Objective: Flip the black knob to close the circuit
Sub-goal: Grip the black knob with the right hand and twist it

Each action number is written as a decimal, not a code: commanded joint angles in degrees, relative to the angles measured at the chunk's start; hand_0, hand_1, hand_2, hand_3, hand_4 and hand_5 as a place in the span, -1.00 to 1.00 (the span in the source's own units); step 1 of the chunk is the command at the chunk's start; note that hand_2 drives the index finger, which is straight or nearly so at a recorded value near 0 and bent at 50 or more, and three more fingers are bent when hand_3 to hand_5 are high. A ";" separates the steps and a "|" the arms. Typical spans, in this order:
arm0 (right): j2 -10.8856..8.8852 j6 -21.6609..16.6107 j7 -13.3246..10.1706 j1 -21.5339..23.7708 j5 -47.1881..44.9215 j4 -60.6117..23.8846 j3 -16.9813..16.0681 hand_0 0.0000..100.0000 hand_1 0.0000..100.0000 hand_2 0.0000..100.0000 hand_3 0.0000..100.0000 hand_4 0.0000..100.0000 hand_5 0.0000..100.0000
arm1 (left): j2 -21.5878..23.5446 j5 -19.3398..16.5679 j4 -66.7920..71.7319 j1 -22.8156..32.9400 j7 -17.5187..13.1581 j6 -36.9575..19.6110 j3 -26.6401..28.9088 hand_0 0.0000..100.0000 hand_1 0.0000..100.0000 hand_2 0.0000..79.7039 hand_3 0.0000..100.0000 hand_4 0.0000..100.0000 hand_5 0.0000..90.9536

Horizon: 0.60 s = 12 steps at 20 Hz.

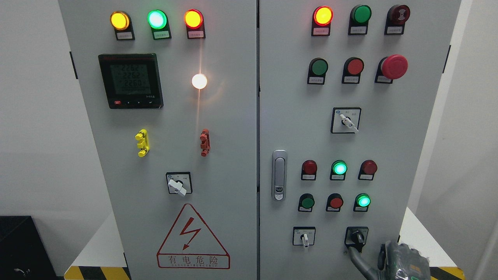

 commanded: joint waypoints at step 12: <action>-0.46 -0.29 -0.02 -0.39 0.00 0.09 -2.18 -1.00 -0.88 0.74 1.00 0.82 0.91 | -0.03 0.00 -1.32 1.23 -0.01 -0.02 0.00 -0.76 0.11 -1.00 -1.00 -1.00 -1.00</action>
